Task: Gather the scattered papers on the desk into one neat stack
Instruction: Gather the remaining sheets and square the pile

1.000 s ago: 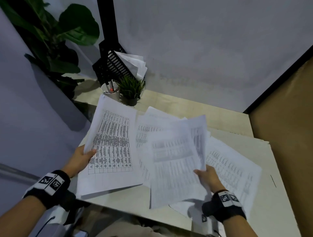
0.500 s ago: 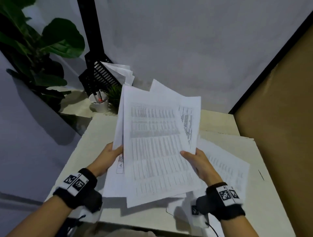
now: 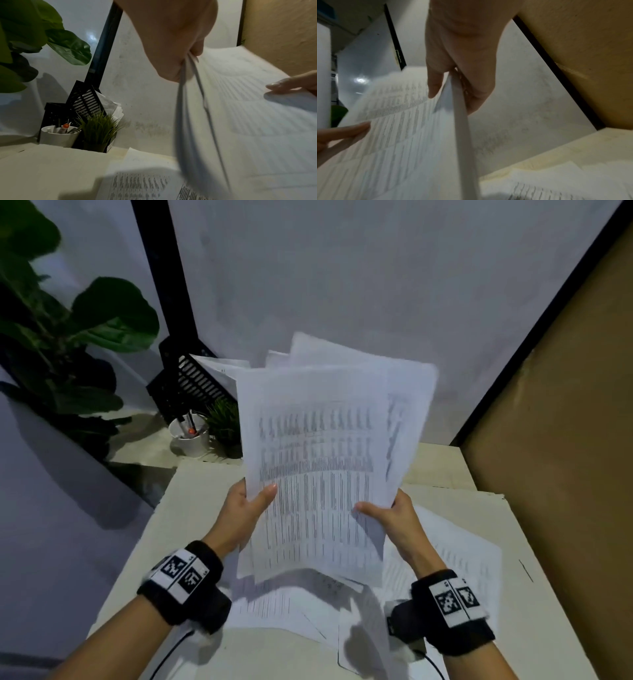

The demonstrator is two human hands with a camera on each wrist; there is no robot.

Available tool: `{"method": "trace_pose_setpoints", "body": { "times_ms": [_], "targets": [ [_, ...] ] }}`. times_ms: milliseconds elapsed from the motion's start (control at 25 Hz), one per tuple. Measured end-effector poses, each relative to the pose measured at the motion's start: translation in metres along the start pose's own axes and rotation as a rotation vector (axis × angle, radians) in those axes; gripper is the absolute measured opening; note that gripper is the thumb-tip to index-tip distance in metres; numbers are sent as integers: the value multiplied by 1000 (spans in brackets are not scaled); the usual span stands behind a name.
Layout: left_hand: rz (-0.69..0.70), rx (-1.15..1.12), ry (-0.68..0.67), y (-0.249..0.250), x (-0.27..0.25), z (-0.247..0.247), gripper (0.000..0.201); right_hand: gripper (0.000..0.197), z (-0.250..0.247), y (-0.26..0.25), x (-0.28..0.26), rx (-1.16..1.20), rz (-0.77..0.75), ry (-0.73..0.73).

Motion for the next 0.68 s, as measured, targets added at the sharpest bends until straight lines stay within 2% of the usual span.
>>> {"method": "trace_pose_setpoints", "body": {
  "times_ms": [120,280,320,440,680],
  "targets": [
    [-22,-15,-9,2,6,5,23,23,4,-6,9,10,-37,79],
    [-49,-31,42,-9,9,0,51,25,26,0,7,30,-53,14],
    [-59,-15,57,-11,8,-1,51,23,28,1,6,41,-52,14],
    [-45,-15,121,-4,6,-2,10,20,26,-5,7,51,-64,61],
    [83,5,81,28,1,7,24,27,22,-33,7,150,-182,26]
  ]
}}
Point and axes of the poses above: each hand's wrist, its own x-axis towards the middle knuckle, its own z-axis out of the palm, y = z × x, the point moved 5 cm from there along x, towards the middle knuckle, and after that the axes turned 11 degrees about -x, right-handed, at the moved point
